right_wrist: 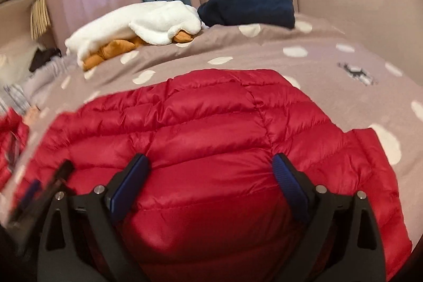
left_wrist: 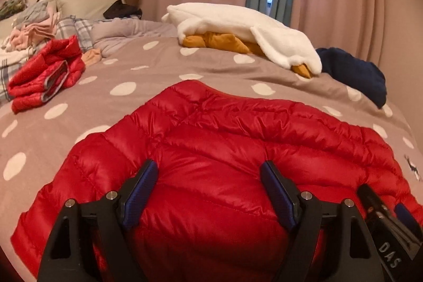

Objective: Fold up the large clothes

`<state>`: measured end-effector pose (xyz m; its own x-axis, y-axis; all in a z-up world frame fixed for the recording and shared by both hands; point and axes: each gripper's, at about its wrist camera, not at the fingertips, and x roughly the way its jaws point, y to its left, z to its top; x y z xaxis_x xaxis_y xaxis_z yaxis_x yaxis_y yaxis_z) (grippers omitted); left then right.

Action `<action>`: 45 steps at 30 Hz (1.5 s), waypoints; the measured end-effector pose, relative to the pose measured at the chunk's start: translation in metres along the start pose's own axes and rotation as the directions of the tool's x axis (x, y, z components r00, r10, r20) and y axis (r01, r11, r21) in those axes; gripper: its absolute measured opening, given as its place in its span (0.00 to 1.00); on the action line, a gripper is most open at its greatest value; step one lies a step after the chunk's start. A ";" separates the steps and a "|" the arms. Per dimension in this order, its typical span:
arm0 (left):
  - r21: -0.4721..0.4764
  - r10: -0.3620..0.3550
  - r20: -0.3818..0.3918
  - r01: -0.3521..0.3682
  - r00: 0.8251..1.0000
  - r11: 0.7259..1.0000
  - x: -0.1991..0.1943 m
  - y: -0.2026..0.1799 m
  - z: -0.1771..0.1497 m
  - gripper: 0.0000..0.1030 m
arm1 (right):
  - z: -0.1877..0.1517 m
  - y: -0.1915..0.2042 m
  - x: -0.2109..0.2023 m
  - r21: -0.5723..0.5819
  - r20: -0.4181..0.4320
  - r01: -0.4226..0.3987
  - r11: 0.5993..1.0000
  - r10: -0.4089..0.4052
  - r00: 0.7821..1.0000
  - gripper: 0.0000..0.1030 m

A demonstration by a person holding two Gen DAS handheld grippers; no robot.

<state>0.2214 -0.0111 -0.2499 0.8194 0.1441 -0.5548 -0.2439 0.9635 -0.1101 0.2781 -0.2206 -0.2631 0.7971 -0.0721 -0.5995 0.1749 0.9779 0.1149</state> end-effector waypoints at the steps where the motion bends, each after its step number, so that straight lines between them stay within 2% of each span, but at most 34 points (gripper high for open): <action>1: -0.004 -0.003 -0.003 0.003 1.000 1.000 0.001 0.001 0.001 0.78 | 0.001 0.004 0.001 -0.007 -0.002 0.009 1.000 -0.009 1.000 0.94; 9: -0.002 0.000 -0.008 -0.001 1.000 1.000 0.001 0.002 -0.001 0.80 | 0.004 0.011 0.009 0.004 -0.013 0.004 1.000 -0.004 1.000 0.97; 20: -0.005 -0.003 -0.008 0.003 1.000 1.000 0.001 0.001 -0.002 0.82 | 0.002 -0.001 0.006 0.005 -0.012 0.007 1.000 -0.007 1.000 0.98; 25: -0.069 -0.008 0.011 0.009 1.000 0.998 -0.005 0.016 0.002 0.82 | 0.007 -0.009 -0.003 0.027 -0.008 0.018 0.999 -0.017 1.000 0.98; 27: -0.094 0.040 0.023 -0.038 0.999 0.995 -0.009 0.026 0.006 0.82 | 0.010 -0.020 -0.010 0.049 0.007 0.061 0.997 -0.061 0.998 0.98; 30: -0.176 0.172 0.070 -0.158 0.983 0.972 -0.020 0.052 0.014 0.82 | 0.017 -0.046 -0.022 0.115 0.045 0.145 0.983 -0.151 0.987 0.98; 31: -0.220 0.201 0.063 -0.183 0.978 0.958 -0.021 0.065 0.016 0.82 | 0.018 -0.056 -0.025 0.146 0.048 0.163 0.976 -0.172 0.984 0.98; 33: -0.311 0.212 -0.013 -0.206 0.977 0.928 -0.010 0.094 0.014 0.82 | 0.019 -0.078 -0.026 0.208 0.025 0.177 0.962 -0.187 0.982 0.98; 34: -0.348 0.195 -0.065 -0.206 0.979 0.914 0.000 0.107 0.010 0.82 | 0.017 -0.091 -0.021 0.249 -0.015 0.188 0.950 -0.190 0.982 0.98; 35: -0.393 0.147 -0.102 -0.175 0.984 0.903 0.008 0.119 0.006 0.83 | 0.015 -0.099 -0.016 0.274 -0.044 0.197 0.941 -0.192 0.980 0.98; 36: -0.432 0.102 -0.118 -0.143 0.988 0.890 0.013 0.126 0.002 0.87 | 0.011 -0.108 -0.009 0.312 -0.078 0.198 0.929 -0.183 0.980 0.99; 37: -0.492 0.044 -0.130 -0.103 0.991 0.865 0.018 0.136 -0.004 0.91 | 0.008 -0.114 -0.005 0.340 -0.092 0.185 0.922 -0.163 0.982 0.99; 38: -0.531 0.004 -0.132 -0.074 0.991 0.844 0.022 0.142 -0.008 0.92 | 0.003 -0.120 0.002 0.386 -0.109 0.151 0.910 -0.118 0.987 1.00; 39: -0.546 -0.020 -0.131 -0.056 0.991 0.836 0.024 0.146 -0.010 0.94 | 0.000 -0.125 0.008 0.420 -0.119 0.126 0.899 -0.083 0.989 1.00; 40: -0.555 -0.039 -0.123 -0.037 0.992 0.831 0.026 0.148 -0.013 0.94 | -0.001 -0.126 0.010 0.431 -0.115 0.111 0.896 -0.067 0.991 1.00; 43: -0.514 -0.002 -0.124 -0.063 0.992 0.855 0.024 0.138 -0.013 0.95 | -0.005 -0.121 0.014 0.431 -0.094 0.079 0.899 -0.042 0.995 1.00; 45: -0.502 0.010 -0.124 -0.071 0.992 0.862 0.024 0.133 -0.014 0.95 | -0.007 -0.123 0.015 0.437 -0.089 0.071 0.897 -0.035 0.995 1.00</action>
<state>0.2012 0.1176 -0.2888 0.7465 0.1249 -0.6535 -0.5293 0.7067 -0.4695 0.2649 -0.3405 -0.2915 0.7359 -0.0890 -0.6712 0.4658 0.7860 0.4065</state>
